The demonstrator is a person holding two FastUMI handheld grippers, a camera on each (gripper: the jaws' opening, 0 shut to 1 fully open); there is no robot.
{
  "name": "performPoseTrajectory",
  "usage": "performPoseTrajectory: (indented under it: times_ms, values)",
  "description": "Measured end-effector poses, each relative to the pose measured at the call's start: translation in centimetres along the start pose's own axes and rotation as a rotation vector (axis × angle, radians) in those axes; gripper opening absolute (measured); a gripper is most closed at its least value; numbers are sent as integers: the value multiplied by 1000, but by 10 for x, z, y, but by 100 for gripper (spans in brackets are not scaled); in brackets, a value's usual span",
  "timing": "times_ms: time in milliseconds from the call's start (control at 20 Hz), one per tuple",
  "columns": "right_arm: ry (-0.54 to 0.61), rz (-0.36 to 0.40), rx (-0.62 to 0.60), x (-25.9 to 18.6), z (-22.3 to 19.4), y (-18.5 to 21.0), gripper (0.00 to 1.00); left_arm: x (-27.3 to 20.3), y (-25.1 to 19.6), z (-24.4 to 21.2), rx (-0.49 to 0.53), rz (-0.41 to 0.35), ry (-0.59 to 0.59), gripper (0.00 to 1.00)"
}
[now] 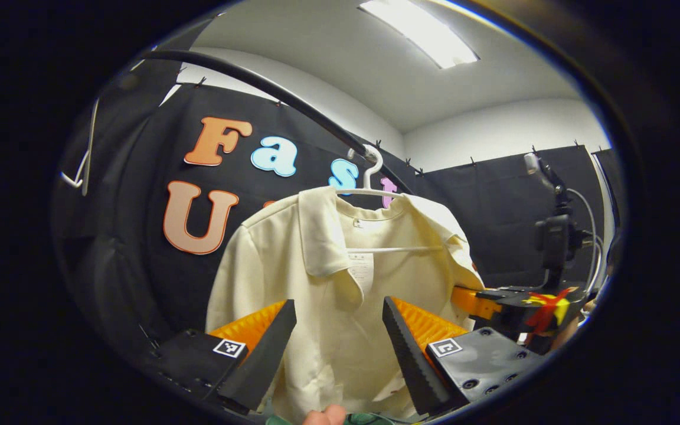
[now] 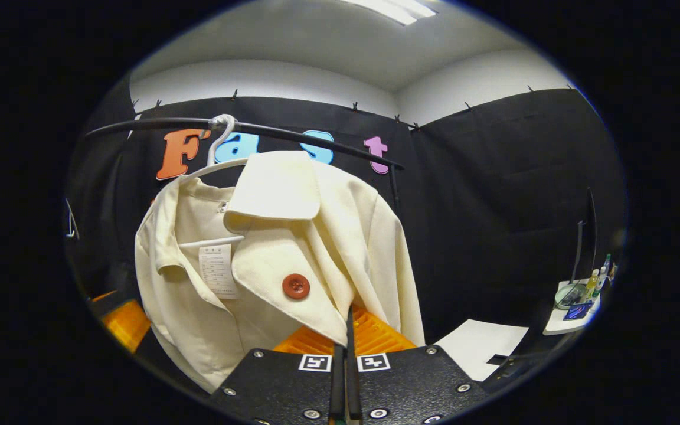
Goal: Grasp the clothes on the hanger with both hands and then place them into the laundry hamper below.
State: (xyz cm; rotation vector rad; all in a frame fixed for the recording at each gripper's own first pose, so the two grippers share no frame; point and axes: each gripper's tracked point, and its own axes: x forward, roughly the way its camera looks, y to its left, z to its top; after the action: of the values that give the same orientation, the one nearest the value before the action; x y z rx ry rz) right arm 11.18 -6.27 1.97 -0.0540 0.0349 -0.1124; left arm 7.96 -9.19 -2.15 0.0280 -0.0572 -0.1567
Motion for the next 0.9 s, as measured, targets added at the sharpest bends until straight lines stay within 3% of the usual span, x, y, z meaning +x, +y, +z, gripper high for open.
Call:
performPoseTrajectory:
  times_ms: [100, 200, 400, 650, 750, 850, 900]
  values:
    - [2, 17, -1, -5, 5, -6, 1, 31, -2, -10, 17, 43, -4, 93]
    - [0, 27, -15, -7, 7, -7, 1, 56, 2, -16, 7, 123, -26, 100]
    - [9, 57, -24, -10, 6, -3, 1, 90, 10, -33, 90, 242, -28, 97]
    - [17, 72, -20, -2, -2, -7, 1, 78, 59, -30, 282, 473, -48, 95]
    - [18, 77, -13, 10, -7, -9, 1, 54, 89, -24, 382, 610, -43, 96]
    - [15, 83, -7, 19, -9, -9, 2, 43, 106, -26, 435, 655, -42, 90]
    - [13, 88, -7, 15, -9, -9, 2, 38, 112, -26, 459, 670, -37, 77]
